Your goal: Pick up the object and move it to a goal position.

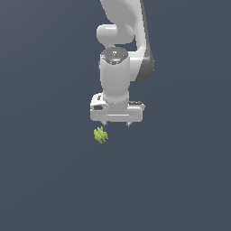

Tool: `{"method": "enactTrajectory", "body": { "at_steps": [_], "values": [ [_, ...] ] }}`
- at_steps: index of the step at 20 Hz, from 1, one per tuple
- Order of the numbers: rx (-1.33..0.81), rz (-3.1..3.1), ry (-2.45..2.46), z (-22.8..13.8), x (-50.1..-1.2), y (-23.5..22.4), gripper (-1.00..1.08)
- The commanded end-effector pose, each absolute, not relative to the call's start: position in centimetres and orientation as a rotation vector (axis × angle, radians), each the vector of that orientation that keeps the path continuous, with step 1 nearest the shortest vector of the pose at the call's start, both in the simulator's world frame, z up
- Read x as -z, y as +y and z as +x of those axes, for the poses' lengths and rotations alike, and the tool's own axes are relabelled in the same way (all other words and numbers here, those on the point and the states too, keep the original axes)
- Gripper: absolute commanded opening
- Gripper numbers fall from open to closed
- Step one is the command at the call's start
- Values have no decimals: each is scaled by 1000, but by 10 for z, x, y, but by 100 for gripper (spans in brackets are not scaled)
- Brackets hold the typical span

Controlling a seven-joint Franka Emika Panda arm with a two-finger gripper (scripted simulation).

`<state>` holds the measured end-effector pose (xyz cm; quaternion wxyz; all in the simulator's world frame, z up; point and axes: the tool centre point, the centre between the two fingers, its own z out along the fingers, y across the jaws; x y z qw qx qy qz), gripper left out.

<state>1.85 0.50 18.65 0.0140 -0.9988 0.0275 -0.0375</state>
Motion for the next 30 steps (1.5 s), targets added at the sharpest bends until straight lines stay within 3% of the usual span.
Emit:
{"method": "enactTrajectory", "body": {
  "at_steps": [1, 12, 30],
  "values": [
    [117, -3110, 86, 19, -187, 5, 100],
    [191, -3095, 125, 30, -208, -7, 100],
    [138, -3122, -180, 20, -174, -31, 100]
  ]
}}
